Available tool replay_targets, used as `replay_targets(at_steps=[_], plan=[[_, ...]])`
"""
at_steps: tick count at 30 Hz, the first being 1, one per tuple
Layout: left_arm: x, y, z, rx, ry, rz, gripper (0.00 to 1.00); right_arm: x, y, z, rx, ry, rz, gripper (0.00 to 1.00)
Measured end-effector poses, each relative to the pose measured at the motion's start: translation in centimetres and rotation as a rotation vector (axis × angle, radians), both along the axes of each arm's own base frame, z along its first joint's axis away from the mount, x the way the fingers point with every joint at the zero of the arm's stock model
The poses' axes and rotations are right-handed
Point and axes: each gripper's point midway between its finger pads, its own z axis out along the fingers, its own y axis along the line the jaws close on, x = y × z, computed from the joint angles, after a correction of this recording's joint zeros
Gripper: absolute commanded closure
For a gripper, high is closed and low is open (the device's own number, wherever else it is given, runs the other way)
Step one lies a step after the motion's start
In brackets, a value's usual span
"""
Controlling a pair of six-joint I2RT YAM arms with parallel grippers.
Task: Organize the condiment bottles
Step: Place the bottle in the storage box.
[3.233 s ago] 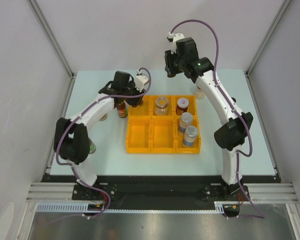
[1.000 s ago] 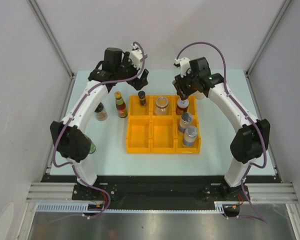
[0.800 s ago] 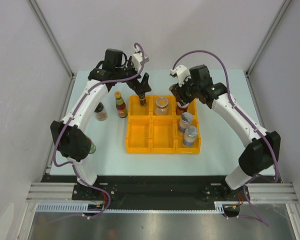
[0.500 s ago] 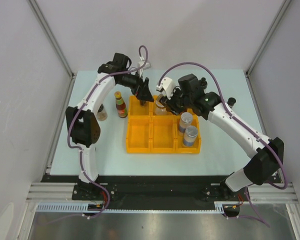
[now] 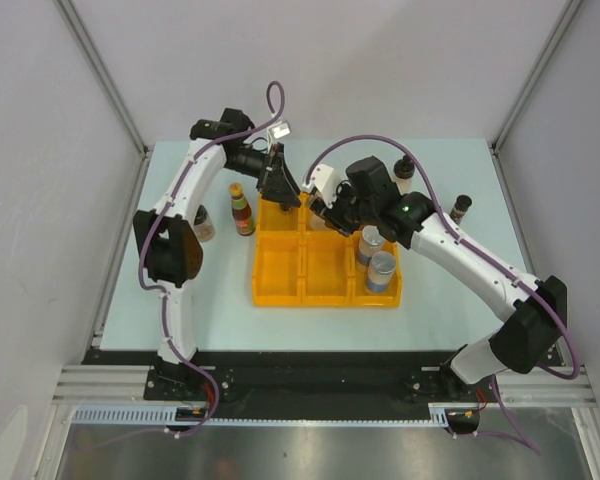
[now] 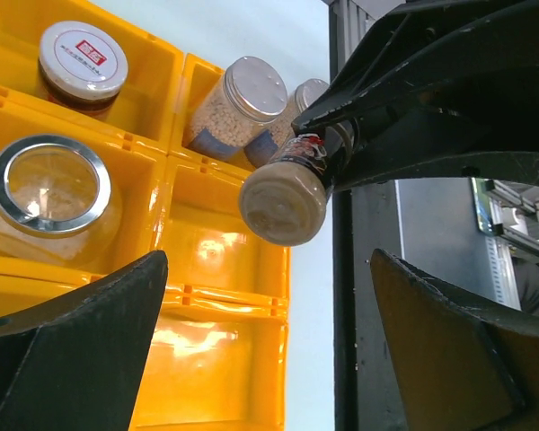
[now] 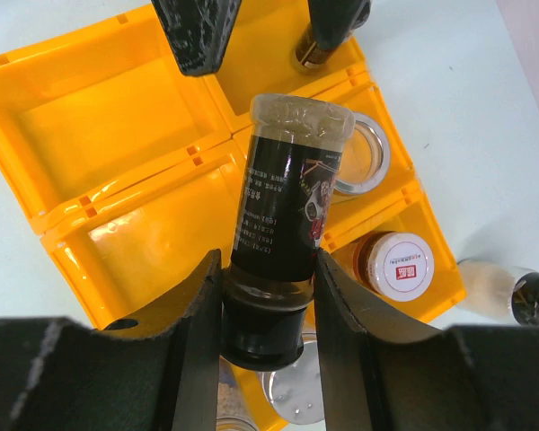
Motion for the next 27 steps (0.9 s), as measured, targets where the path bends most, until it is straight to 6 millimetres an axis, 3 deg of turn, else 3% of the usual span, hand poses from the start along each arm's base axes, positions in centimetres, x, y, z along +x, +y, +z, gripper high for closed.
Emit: replay_targets(at_steps=[11,19,27], plan=[[-0.5,-1.0,-2.0,-0.005,0.056,-0.042,0.06,-0.5,2.1,-0.4,-0.006,-0.022,0.030,1.00],[-1.5,-2.3,-2.0,-0.014,0.035,-0.089,0.27,-0.5,3.4,-1.6,-0.037,-0.031,0.033,1.00],[-2.0,-3.2,-2.2,-0.020,-0.006,-0.126,0.28,0.1,3.1,-1.2,-0.043,-0.061,0.001,1.00]])
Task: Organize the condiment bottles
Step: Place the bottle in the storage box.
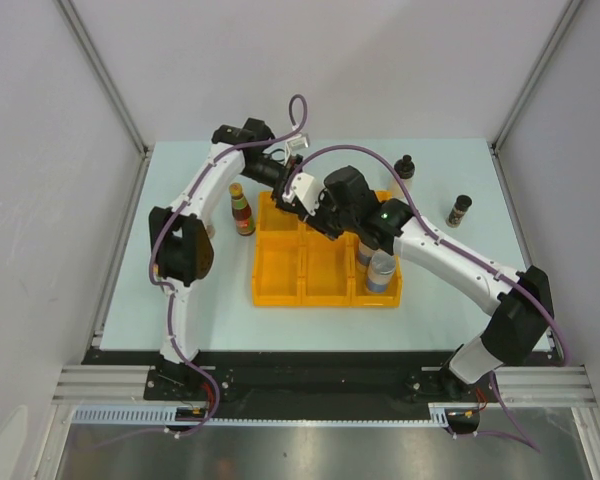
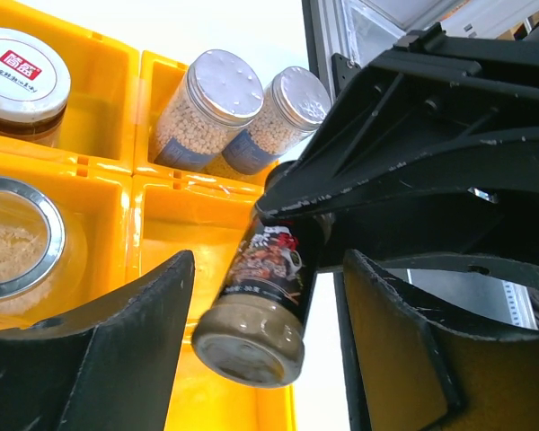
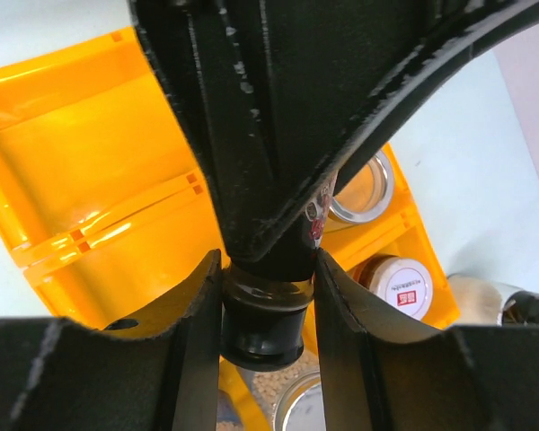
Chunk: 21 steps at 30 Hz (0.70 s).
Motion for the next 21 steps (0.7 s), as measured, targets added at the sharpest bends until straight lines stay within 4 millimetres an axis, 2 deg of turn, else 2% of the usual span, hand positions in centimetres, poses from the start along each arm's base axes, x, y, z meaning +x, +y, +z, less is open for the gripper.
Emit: replay_targets(at_steps=[4,7,10,13,14,16,20,21], plan=[[-0.01,-0.04,-0.11,0.004,-0.009,-0.003,0.28,0.31,-0.27,0.08,-0.010,-0.014,-0.014,1.00],[0.00,-0.04,-0.14,0.004,-0.012,-0.004,0.33,0.54,-0.36,0.24,-0.012,-0.026,-0.023,1.00],[0.07,-0.02,-0.26,0.007,-0.022,-0.005,0.44,0.68,-0.41,0.32,-0.013,-0.034,-0.027,1.00],[0.17,0.04,-0.41,0.012,-0.034,-0.006,0.58,0.72,-0.56,0.26,-0.022,-0.036,-0.028,1.00],[0.12,0.05,-0.36,0.011,-0.030,-0.006,0.66,0.71,-0.63,0.21,-0.027,-0.037,-0.028,1.00],[0.08,0.00,-0.27,0.007,-0.031,-0.007,0.74,0.77,-0.70,0.12,-0.032,-0.037,-0.029,1.00],[0.12,0.01,-0.39,0.012,-0.038,-0.008,0.95,1.00,-0.80,-0.17,-0.042,-0.038,-0.036,1.00],[0.14,0.01,-0.39,0.012,-0.040,-0.008,0.97,1.03,-0.80,-0.18,-0.042,-0.038,-0.037,1.00]])
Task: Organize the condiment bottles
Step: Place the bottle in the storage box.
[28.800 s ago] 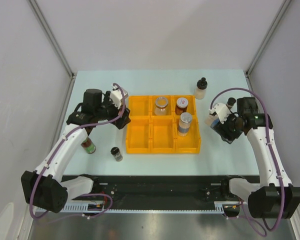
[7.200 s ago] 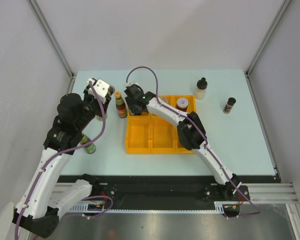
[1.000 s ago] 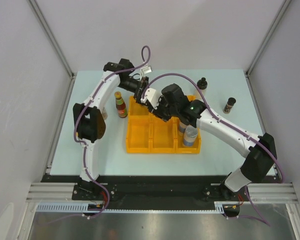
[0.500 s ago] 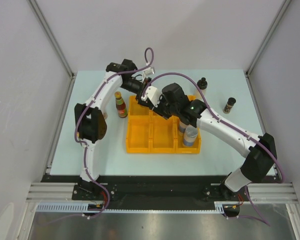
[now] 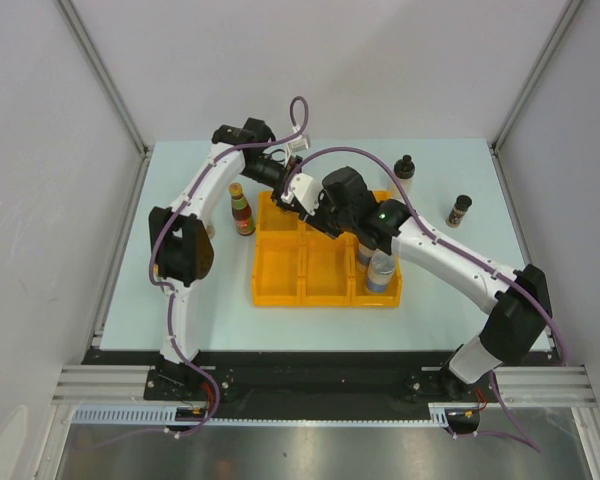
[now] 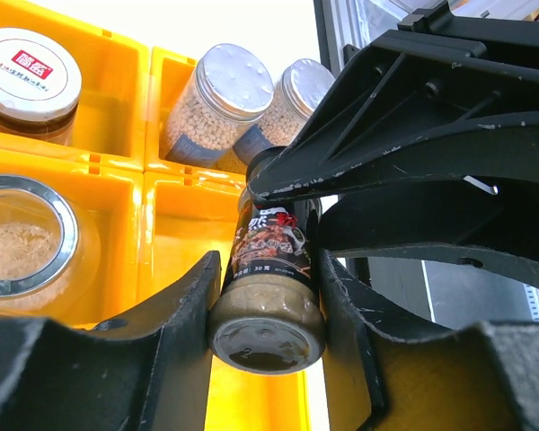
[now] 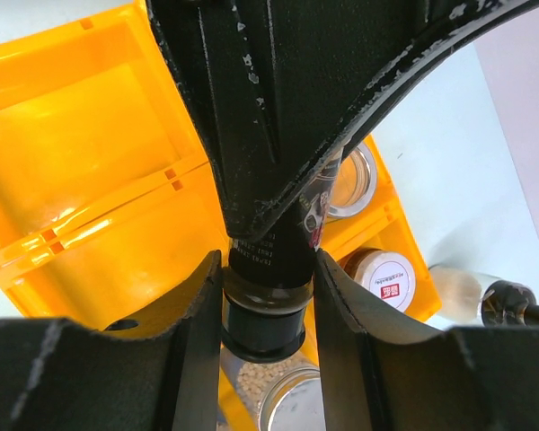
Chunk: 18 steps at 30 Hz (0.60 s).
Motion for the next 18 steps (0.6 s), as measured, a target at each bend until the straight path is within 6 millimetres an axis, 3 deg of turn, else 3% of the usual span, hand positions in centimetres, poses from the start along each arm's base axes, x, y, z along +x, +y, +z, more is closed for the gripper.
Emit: replay_targets(at_steps=[3,6,7,11,15,18], plan=[[0.0,0.0,-0.1,-0.001,-0.002,0.000,1.00,0.1,0.0,-0.1,-0.001,0.000,-0.004,1.00],[0.2,0.0,-0.2,-0.002,-0.010,0.000,1.00,0.4,-0.1,-0.3,-0.007,-0.004,-0.013,0.70],[0.2,-0.1,-0.3,-0.002,-0.014,0.000,0.99,0.5,-0.1,-0.4,-0.010,-0.006,-0.018,0.50],[0.4,-0.1,-0.3,-0.001,-0.028,0.000,1.00,1.2,-0.1,-0.4,-0.013,-0.024,-0.035,0.20],[-0.2,-0.2,0.1,-0.001,-0.010,-0.004,1.00,2.0,-0.3,0.0,0.012,-0.037,-0.045,0.02],[-0.5,-0.2,0.5,-0.001,0.000,-0.004,1.00,2.3,-0.6,0.0,0.036,-0.016,-0.034,0.00]])
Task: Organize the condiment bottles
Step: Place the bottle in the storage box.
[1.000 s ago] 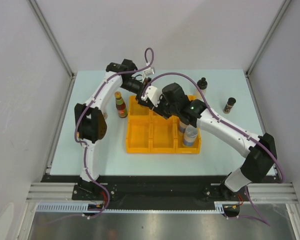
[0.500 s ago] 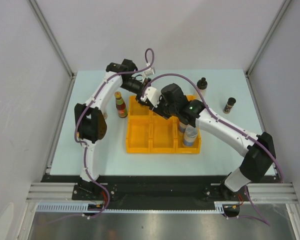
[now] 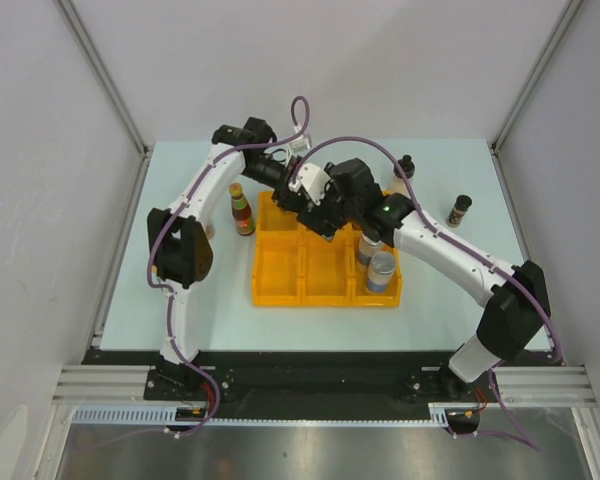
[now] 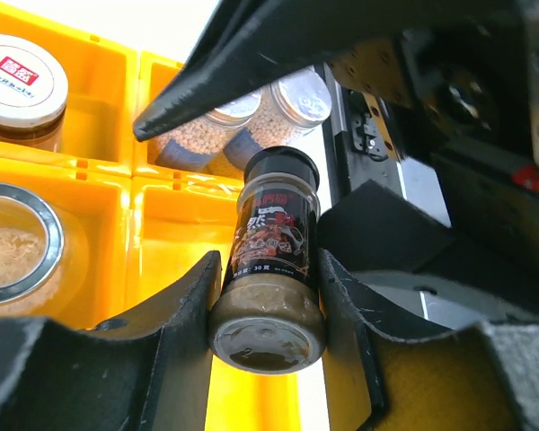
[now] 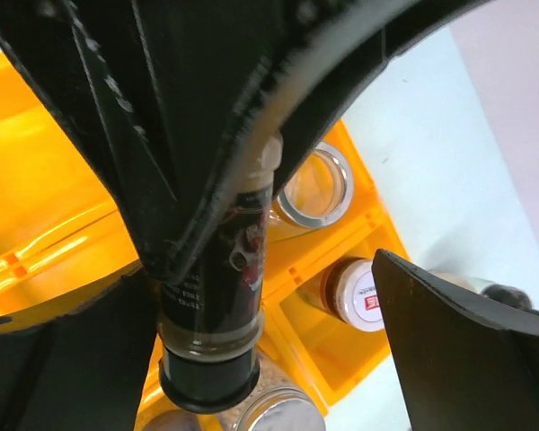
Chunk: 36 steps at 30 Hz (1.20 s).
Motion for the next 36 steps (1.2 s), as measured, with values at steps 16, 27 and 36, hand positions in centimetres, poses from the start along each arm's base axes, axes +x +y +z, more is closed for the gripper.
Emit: replay_targets(at_steps=[16,27,36], plan=[[-1.8,1.1,4.4,-0.093,0.001,0.012,1.00,-2.6,-7.3,8.1,0.662,0.490,0.359,0.00],[-1.5,0.7,7.0,-0.159,-0.069,0.174,1.00,-4.1,-3.2,5.0,0.805,0.879,0.516,0.00],[0.5,-0.5,8.4,-0.252,-0.099,0.262,1.00,-4.3,-2.5,6.6,0.817,0.871,0.566,0.00]])
